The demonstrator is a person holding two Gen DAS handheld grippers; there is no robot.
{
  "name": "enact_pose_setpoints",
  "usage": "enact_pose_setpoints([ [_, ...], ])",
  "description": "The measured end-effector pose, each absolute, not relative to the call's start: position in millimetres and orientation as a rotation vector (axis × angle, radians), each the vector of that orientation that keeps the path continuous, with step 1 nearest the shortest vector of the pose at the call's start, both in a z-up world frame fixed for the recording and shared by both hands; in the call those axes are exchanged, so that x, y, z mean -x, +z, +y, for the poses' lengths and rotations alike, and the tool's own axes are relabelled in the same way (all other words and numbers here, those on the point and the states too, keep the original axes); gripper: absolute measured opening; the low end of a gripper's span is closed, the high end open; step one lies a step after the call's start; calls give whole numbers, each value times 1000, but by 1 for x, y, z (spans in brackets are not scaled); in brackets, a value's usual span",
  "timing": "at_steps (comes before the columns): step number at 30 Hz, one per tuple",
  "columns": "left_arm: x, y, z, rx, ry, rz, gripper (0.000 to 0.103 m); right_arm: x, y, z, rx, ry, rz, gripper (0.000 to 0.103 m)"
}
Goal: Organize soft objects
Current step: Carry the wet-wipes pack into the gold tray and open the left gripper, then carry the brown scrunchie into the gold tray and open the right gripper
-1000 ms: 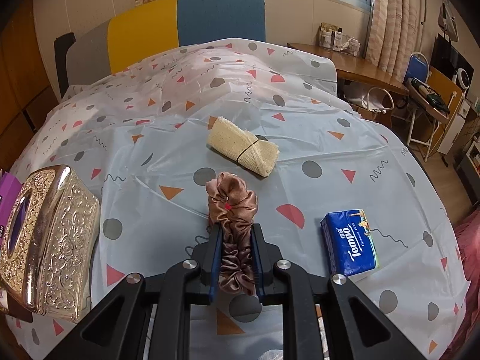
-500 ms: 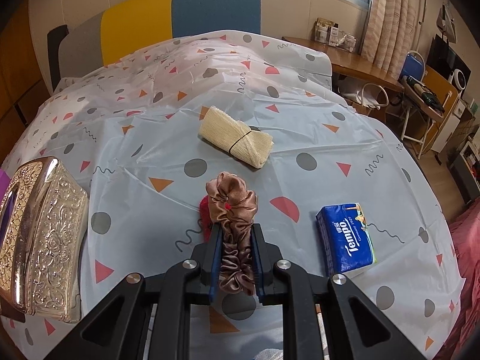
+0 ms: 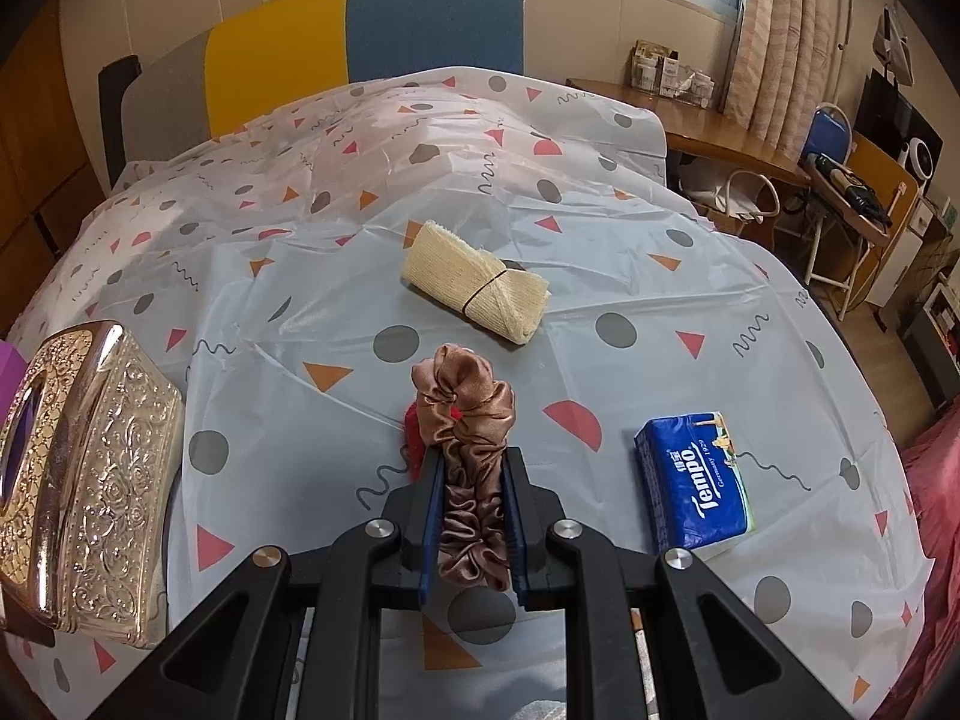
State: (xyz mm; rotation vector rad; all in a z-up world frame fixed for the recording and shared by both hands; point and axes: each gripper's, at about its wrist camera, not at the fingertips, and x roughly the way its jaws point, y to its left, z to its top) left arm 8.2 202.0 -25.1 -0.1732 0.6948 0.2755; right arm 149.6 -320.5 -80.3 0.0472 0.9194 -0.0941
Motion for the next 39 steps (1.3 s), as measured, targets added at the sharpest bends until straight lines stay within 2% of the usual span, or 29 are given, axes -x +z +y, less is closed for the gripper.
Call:
enact_pose_setpoints([
  [18,10,-26,167,89,196,700,73,-149,-78,-313,-132,5,939,17],
  [24,13,-31,173,97,194,704,73,-143,-43,-294,-178,44,866,17],
  [32,17,-36,184,124,206,705,73,-127,42,-209,-107,254,691,17],
  [39,22,-35,197,143,235,692,73,-95,61,-86,16,540,677,17],
])
